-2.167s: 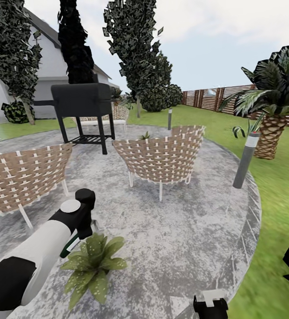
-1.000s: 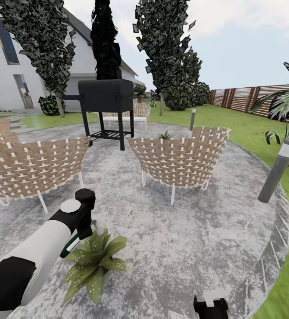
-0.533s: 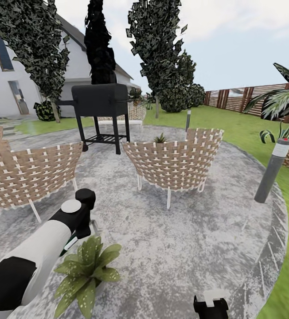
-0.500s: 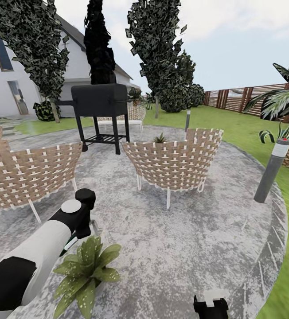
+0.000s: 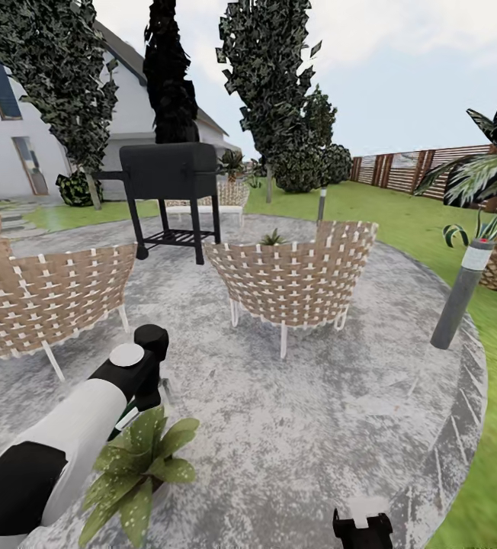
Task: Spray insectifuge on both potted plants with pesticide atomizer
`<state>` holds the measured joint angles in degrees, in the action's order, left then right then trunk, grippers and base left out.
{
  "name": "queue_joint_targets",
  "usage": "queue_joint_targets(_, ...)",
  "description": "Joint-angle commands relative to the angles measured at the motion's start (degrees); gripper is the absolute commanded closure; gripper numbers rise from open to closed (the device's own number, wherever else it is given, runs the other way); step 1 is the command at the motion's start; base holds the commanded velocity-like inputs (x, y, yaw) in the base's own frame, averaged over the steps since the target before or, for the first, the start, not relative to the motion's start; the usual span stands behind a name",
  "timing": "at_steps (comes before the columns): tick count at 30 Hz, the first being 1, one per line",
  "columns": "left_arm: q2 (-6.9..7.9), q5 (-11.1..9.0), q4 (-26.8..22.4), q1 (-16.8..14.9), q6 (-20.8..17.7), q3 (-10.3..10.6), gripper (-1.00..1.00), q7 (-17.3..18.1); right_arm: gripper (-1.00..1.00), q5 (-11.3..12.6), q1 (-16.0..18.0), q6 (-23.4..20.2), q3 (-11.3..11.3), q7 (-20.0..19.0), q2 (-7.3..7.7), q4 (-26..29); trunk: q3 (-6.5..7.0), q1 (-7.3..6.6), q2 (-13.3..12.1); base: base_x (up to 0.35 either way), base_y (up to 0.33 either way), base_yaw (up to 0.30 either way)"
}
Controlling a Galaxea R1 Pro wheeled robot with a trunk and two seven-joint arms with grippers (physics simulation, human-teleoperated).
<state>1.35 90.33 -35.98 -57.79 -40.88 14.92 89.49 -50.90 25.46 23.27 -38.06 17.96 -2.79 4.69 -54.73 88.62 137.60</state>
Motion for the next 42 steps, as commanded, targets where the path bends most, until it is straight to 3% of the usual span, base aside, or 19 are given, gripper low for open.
queue_joint_targets(1,0.05,0.28,-0.06,-0.05,-0.61,0.29,1.00,0.51,-1.00,-0.60,0.03,0.11,-0.44,0.23,-0.02,-0.03,-0.06,-0.03,0.03,-0.207,-0.216,0.162)
queue_joint_targets(20,0.04,0.30,-0.03,-0.05,-0.69,0.29,1.00,0.51,-1.00,-0.60,0.03,0.15,-0.44,0.26,-0.02,-0.03,-0.06,-0.03,0.03,-0.288,-0.118,0.266)
queue_joint_targets(42,0.51,-0.51,-0.14,0.74,-0.61,-0.41,1.00,0.51,-1.00,-0.60,0.03,0.29,-0.44,0.27,-0.01,-0.04,-0.02,-0.03,0.03,-0.051,-0.012,0.030)
